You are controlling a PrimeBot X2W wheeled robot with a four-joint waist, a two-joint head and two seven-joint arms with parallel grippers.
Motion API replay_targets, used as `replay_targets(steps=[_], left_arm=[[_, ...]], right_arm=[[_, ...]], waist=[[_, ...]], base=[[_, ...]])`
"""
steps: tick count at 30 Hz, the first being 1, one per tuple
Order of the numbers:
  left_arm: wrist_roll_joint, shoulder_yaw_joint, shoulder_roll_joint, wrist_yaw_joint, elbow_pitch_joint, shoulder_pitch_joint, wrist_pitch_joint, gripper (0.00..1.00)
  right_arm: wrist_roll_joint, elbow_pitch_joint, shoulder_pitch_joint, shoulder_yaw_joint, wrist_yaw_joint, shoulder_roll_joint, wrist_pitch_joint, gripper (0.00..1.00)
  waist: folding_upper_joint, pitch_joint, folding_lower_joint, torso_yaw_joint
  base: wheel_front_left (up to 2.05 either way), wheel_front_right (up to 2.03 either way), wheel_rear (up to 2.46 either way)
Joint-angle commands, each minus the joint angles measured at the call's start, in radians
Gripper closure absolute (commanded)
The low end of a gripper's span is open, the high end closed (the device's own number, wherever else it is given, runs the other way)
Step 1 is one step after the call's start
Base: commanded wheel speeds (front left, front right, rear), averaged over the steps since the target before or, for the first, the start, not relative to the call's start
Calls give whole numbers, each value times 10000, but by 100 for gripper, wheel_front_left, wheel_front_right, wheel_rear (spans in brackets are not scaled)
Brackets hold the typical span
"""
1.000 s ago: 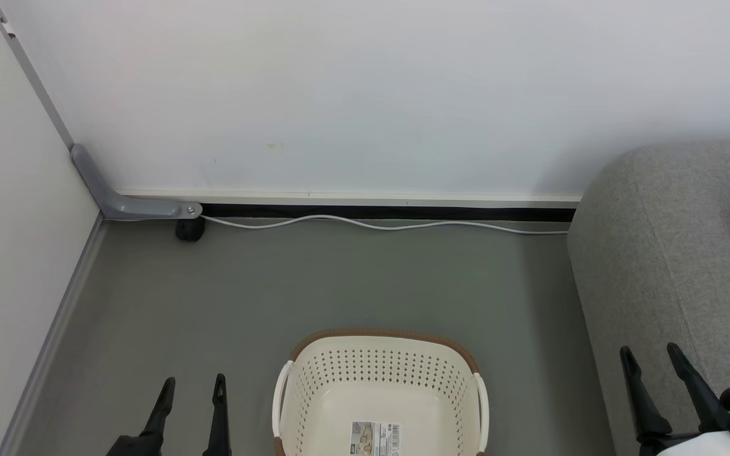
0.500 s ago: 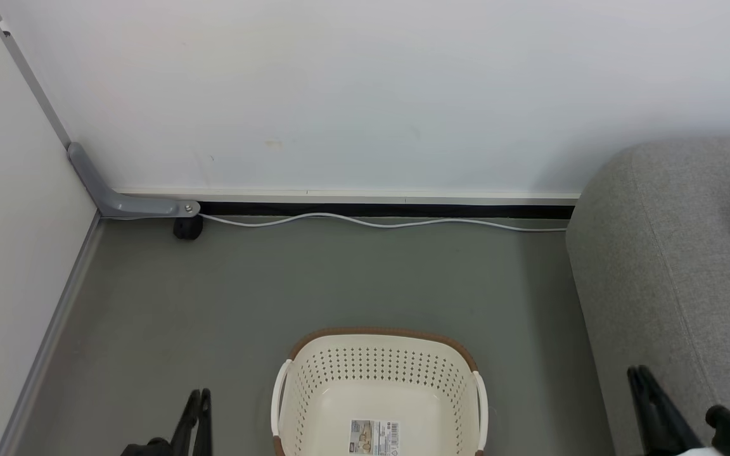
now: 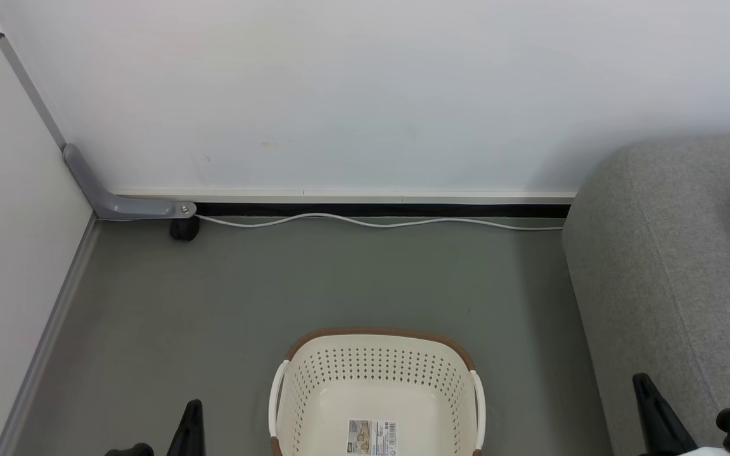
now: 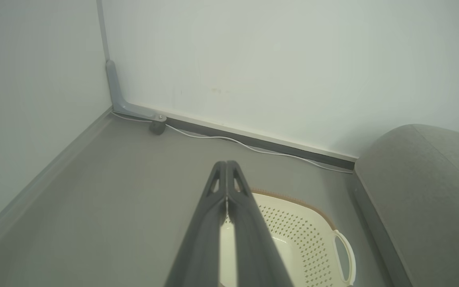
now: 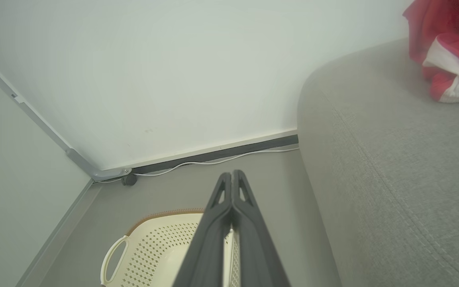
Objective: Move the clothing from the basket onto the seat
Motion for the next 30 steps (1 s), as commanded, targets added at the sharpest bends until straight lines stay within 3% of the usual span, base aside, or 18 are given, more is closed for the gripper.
replay_targets(steps=[1, 30], left_arm=[[-267, 148, 76, -91, -212, -424, 34, 100], [-3470, 570, 163, -585, -141, -988, 783, 100]], right_arm=[[288, -261, -353, -131, 2, -123, 64, 100], [3056, -340, -735, -615, 5, 194, 876, 100]], waist=[[0, 0, -2, -7], [0, 11, -2, -162]], base=[[0, 0, 0], [0, 0, 0]])
